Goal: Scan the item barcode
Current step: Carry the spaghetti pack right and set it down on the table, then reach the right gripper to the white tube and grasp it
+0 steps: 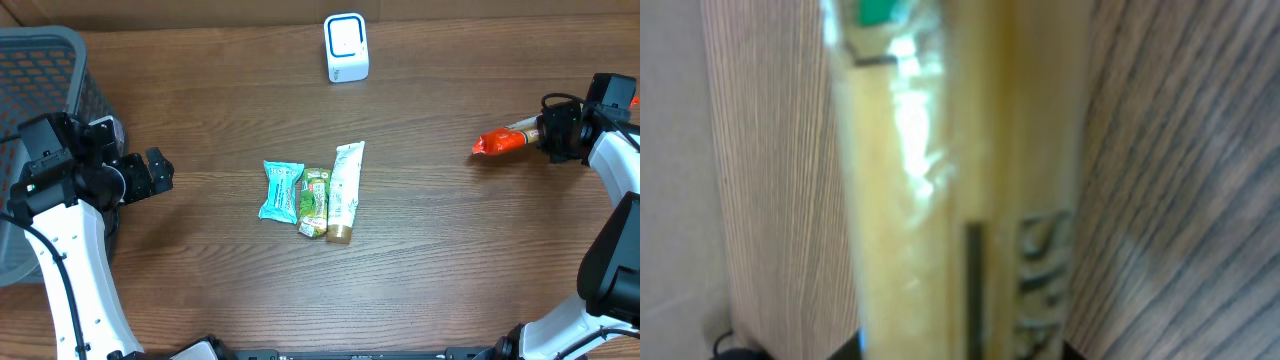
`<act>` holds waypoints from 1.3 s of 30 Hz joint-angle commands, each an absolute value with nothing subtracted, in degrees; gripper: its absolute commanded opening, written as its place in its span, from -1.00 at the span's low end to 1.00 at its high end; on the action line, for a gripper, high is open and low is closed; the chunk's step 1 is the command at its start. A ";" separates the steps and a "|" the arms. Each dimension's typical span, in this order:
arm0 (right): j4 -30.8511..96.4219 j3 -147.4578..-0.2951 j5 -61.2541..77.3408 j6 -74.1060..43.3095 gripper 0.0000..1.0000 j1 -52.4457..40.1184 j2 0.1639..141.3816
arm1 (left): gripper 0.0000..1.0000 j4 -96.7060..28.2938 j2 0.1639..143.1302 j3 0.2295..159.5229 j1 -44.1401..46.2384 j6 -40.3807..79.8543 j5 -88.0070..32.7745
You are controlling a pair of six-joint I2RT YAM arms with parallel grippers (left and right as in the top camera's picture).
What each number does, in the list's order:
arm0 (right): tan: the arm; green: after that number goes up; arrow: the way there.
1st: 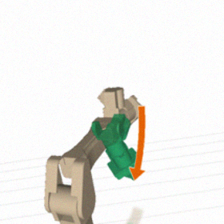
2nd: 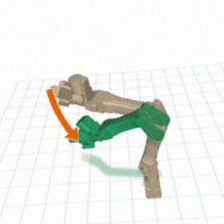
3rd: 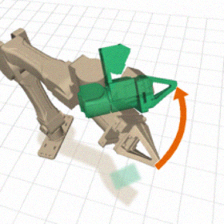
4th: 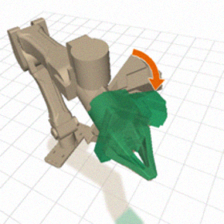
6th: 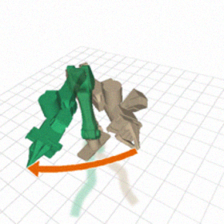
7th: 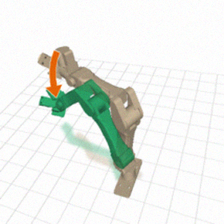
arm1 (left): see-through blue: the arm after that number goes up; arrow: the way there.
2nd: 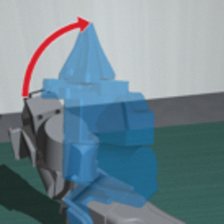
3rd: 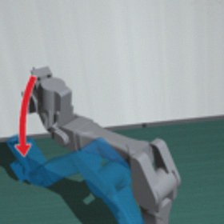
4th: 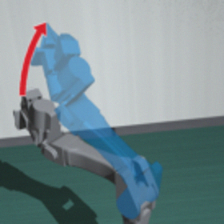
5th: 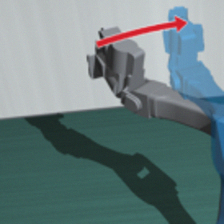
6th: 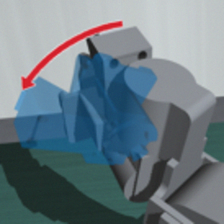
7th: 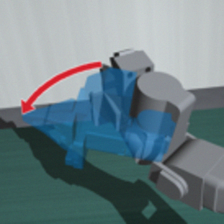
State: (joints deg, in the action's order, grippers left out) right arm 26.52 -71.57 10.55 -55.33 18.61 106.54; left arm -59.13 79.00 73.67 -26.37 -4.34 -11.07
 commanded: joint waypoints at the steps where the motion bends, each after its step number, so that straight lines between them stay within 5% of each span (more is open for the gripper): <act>1: 26.00 -72.84 14.52 -52.23 -0.33 18.33 103.31 | 0.99 -59.11 79.26 74.26 -26.61 -3.18 -10.96; 15: 34.24 -75.81 31.40 -32.03 -0.04 15.70 102.52 | 0.99 -59.13 79.26 74.26 -26.61 -3.18 -10.96; 21: 42.37 -81.56 30.74 -21.85 0.13 5.58 102.45 | 0.99 -59.11 79.26 74.26 -26.61 -3.18 -10.96; 33: 47.29 -81.54 27.53 -21.43 0.58 -17.87 105.97 | 0.99 -59.11 79.26 74.26 -26.61 -3.18 -10.96; 39: 46.59 -81.45 27.51 -23.27 0.67 -21.82 111.04 | 0.99 -59.11 79.26 74.26 -26.61 -3.18 -10.96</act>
